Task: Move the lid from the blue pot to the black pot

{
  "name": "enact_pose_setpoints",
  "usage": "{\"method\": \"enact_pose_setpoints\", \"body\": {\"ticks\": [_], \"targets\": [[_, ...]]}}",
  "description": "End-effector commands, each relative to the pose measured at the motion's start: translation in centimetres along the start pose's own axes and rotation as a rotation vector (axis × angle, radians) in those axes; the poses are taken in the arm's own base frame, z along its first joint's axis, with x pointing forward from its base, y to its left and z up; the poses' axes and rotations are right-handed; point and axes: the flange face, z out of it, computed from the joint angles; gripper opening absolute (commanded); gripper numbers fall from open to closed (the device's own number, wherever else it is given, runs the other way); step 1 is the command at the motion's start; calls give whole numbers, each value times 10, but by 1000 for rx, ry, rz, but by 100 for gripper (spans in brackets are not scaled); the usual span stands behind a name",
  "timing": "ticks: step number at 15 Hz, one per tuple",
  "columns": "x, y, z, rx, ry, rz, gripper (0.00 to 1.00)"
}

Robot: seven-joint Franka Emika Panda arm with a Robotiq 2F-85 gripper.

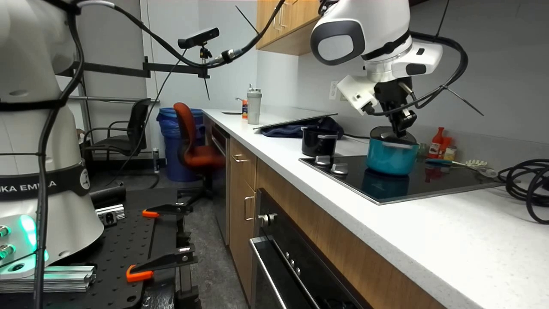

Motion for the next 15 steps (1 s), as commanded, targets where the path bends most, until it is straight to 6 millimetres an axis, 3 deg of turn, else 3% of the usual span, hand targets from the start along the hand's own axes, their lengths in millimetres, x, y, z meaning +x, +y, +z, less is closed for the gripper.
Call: {"method": "enact_pose_setpoints", "body": {"ticks": [1,15], "targets": [[-2,-11,-10,-3,24,-21,4],[-60,-92,-10,-58,-38,-455,4]]}}
